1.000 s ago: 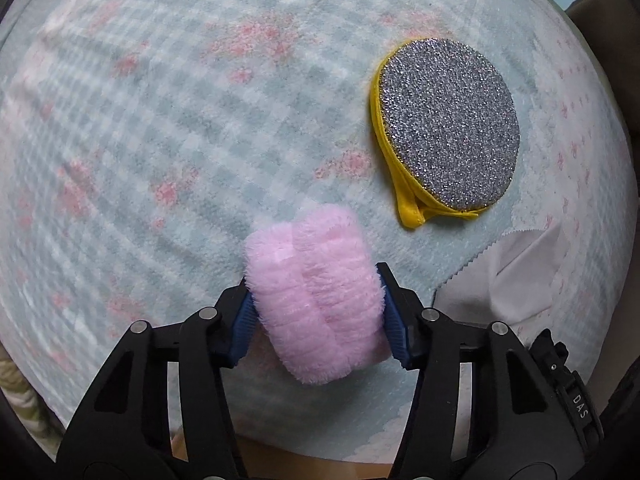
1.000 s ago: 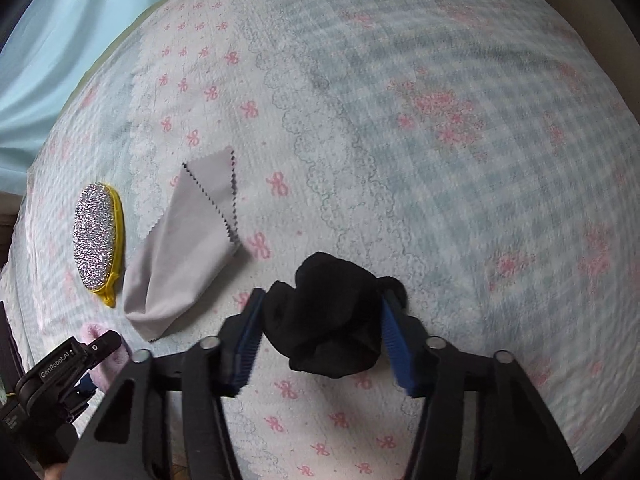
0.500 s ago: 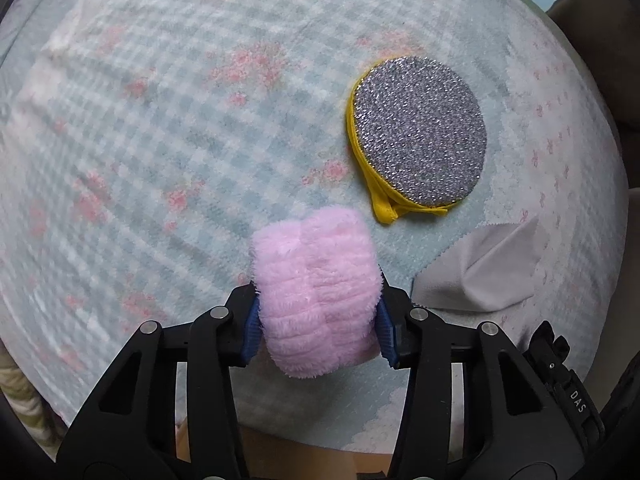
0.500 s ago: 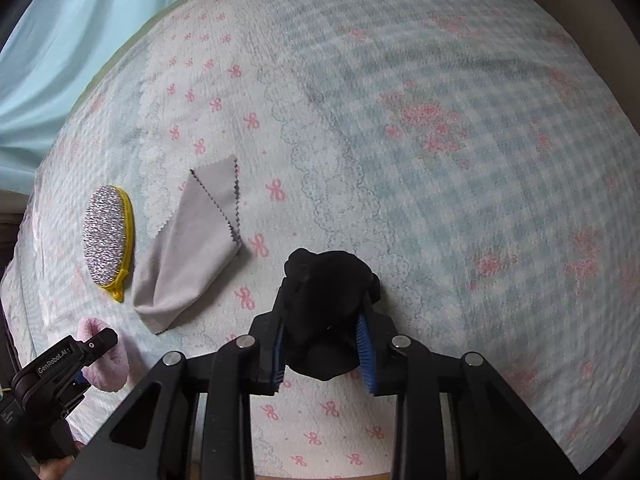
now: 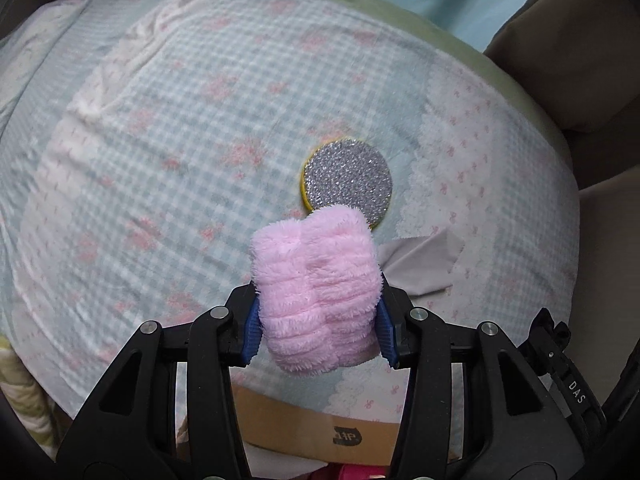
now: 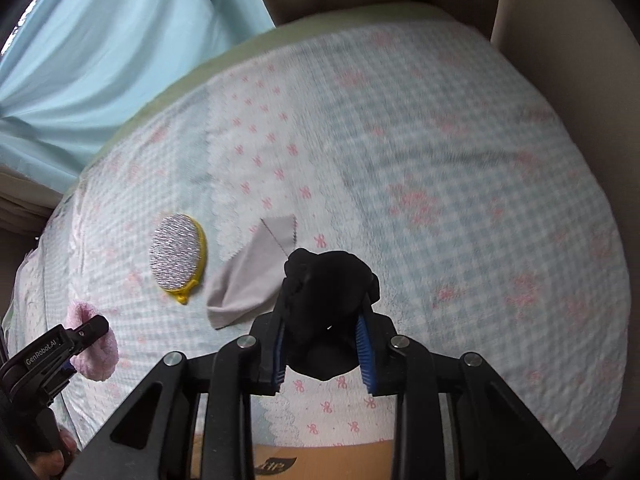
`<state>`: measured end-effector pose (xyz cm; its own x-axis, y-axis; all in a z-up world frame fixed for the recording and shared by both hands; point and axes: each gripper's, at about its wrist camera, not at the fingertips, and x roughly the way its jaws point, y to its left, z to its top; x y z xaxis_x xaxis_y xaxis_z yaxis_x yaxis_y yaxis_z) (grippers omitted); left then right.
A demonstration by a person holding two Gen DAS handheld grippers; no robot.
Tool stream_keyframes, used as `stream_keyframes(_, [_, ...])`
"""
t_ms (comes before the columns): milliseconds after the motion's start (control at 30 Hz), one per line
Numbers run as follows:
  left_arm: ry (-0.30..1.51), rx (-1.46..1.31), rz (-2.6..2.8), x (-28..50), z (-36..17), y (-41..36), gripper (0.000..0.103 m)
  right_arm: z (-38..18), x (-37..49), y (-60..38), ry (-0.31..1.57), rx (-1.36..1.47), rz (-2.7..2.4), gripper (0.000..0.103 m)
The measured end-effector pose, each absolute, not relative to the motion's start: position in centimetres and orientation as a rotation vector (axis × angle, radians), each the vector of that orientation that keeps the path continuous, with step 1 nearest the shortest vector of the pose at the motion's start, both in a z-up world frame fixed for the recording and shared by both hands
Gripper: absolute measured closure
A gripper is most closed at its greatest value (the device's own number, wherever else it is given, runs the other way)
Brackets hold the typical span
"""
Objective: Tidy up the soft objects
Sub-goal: 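Lift the pink and black scrunchies and carry both over the box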
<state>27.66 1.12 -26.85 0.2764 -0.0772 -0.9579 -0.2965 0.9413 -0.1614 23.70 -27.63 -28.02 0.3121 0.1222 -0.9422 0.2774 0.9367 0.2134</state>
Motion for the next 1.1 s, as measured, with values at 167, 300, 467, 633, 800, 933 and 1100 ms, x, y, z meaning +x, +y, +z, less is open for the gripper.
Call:
stream_keyframes(167, [1.238,-0.317,0.105,25.7,-22.3,0.6,0.061,-24.0,23.1,-26.9,1.206,0.345,-0.076,0.077])
stream_keyframes(300, [1.197,-0.290,0.075,23.0,-18.8,-0.3,0.061,-20.7,21.3,-26.7,1.170,0.323,-0.045,0.077])
stream_keyframes(467, [1.146,-0.267,0.040,18.9,-14.9,-1.0,0.061,-16.8,18.4,-26.3,1.134,0.275,0.001,0.077])
stream_keyframes(633, [1.114,-0.233,0.019,14.4,-11.7,-1.4,0.061,-13.7,14.7,-25.8,1.112,0.239,0.045,0.077])
stream_keyframes(800, [1.086,-0.183,0.002,10.4,-10.0,-1.8,0.061,-12.0,10.8,-24.6,1.098,0.198,0.076,0.077])
stream_keyframes(933, [1.098,-0.154,-0.031,7.7,-10.1,-1.8,0.061,-11.7,7.9,-23.2,1.095,0.178,0.079,0.077])
stream_keyframes(1100, [1.121,-0.096,-0.072,4.3,-10.8,-1.0,0.061,-11.5,4.2,-21.2,1.093,0.145,0.066,0.077])
